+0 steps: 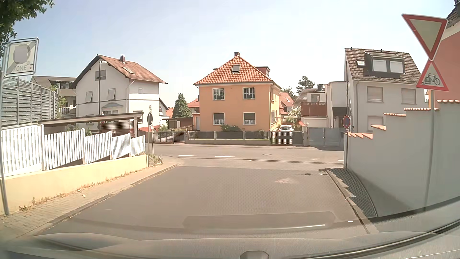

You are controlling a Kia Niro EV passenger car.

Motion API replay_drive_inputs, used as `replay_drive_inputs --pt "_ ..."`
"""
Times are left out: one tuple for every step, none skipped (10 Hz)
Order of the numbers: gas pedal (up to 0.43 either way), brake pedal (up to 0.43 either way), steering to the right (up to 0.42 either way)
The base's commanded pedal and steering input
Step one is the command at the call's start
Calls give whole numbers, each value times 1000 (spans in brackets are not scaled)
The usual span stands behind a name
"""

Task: Follow the waypoints while adhering to traffic rules and regulations

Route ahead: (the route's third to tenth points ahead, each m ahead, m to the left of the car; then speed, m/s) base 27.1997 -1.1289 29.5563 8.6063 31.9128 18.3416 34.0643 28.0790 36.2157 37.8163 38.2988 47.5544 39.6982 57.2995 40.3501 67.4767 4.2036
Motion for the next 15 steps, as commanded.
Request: replay_drive_inputs --pt "0 293 44" --pt "0 293 47" --pt "0 293 49" --pt "0 293 52" --pt "0 293 54" --pt "0 299 56" --pt "0 299 58" --pt "0 299 59" --pt "0 299 61" --pt "0 299 65" --pt "0 299 67" --pt "0 299 67" --pt "0 299 67" --pt "0 299 67" --pt "0 299 64"
